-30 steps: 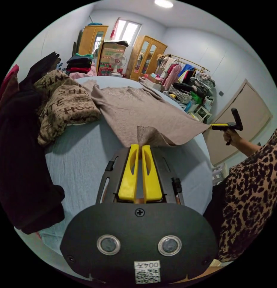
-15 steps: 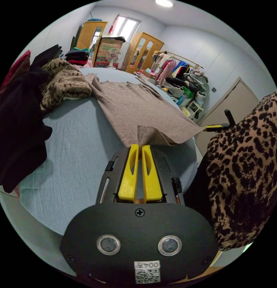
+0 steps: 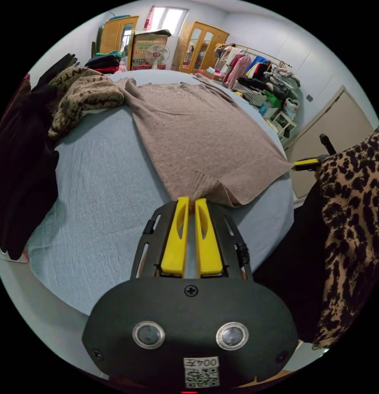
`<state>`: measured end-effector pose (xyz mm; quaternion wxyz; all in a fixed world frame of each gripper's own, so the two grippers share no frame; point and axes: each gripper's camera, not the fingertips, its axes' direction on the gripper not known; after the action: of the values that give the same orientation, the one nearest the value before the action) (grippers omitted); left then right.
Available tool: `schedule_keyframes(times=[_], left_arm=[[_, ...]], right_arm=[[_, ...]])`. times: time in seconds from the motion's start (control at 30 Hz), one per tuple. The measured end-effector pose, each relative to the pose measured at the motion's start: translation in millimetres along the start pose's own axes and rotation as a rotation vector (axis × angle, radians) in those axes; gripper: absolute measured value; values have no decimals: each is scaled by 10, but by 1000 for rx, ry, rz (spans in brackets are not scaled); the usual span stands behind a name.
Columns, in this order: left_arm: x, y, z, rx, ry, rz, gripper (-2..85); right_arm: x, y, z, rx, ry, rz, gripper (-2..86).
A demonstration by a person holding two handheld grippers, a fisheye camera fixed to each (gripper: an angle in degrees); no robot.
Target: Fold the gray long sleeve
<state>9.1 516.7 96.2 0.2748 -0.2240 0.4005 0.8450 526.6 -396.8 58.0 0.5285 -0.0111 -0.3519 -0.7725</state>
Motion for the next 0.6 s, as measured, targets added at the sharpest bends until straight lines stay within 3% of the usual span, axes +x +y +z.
schedule_keyframes(times=[0.27,0.4,0.6], left_arm=[[-162,651,230,-142,-58,33,10],[-287,891,55,-39,-89,-3,11],[-283,859,380,-25,-22,44,16]], right_arm=[[-362,325,-8,11,46,43,56],[-730,263,-101,117,-4,22,80],[-1541,-15,332,49,-25,-97,93]])
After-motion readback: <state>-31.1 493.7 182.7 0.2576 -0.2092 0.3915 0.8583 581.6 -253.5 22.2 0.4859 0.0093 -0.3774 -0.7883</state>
